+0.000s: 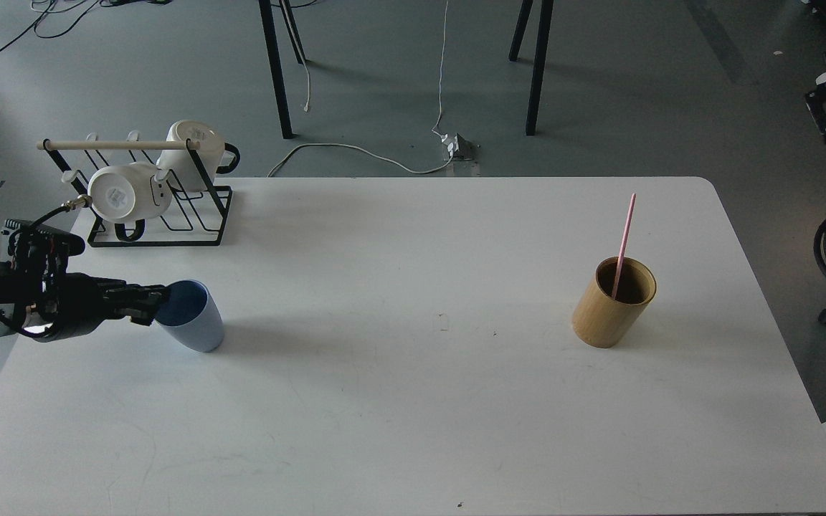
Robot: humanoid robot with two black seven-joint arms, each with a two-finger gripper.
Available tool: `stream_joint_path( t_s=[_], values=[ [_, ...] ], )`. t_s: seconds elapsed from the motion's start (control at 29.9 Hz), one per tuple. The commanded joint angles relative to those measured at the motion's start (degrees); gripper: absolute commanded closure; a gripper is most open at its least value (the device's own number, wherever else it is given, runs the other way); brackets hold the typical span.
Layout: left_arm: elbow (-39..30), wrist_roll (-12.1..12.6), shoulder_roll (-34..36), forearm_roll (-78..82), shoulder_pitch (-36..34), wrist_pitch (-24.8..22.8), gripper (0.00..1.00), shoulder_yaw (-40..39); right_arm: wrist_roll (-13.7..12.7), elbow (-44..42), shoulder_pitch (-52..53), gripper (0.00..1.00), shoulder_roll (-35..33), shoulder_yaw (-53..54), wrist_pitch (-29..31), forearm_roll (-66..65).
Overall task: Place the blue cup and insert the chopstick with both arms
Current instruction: 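Grasp the light blue cup with the left gripper and lift it, then carry the blue cup toward the tan cup and set it down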
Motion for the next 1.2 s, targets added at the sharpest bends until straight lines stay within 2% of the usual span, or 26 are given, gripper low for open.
stream_joint_path(
  t_s=[0.0,0.13,0.33,0.43,0.54,0.67,0.84,0.94,1.04,1.17],
  values=[
    [-1.18,-0.90,0.08,-0.25,-1.63,-0.12,0.99,-0.51,0.01,0.00,0.02,0.01,-0.11,0.00,0.00,0.00],
    [-3.03,-0.99,0.26,-0.34,-4.88,-1.61,1.00,-0.33,0.01,0.00,0.02,0.01,-0.37,0.44,0.00,0.00],
    [-8.47,0.33,-0.18,0.62,-14.37,-10.92,1.00,-0.07,0.01,0.09,0.02,0.01,-1.42,1.14,0.00,0.00],
    [-9.36,2.26,-5.95,4.74,-19.03,-14.76,1.00,-0.07,0.01,0.09,0.55,0.01,-2.04,1.14,0.00,0.00],
    [-9.36,3.05,-14.57,9.49,-20.53,-14.76,1.00,-0.07,0.01,0.18,0.90,0.01,-2.92,1.14,0.00,0.00],
    [-9.36,5.86,-25.03,15.99,-21.15,-14.76,0.99,-0.07,-0.08,0.27,1.78,0.01,-4.23,0.96,0.00,-0.18],
    [-8.57,6.22,-36.11,18.29,-21.24,-14.76,0.99,0.19,-0.43,0.27,3.19,0.01,-5.99,0.53,0.00,-0.18],
    [-7.43,6.31,-38.59,19.25,-20.80,-14.76,0.99,2.12,-0.43,0.36,3.19,0.01,-6.26,0.53,0.00,-0.18],
    [-4.10,6.22,-40.77,20.58,-20.89,-14.76,0.98,5.72,-0.43,1.32,3.10,0.01,-6.26,0.53,0.00,-0.18],
    [1.35,5.78,-44.21,20.49,-20.54,-14.76,0.98,6.43,-0.35,1.76,2.75,0.01,-6.96,0.61,0.00,-0.09]
  ],
)
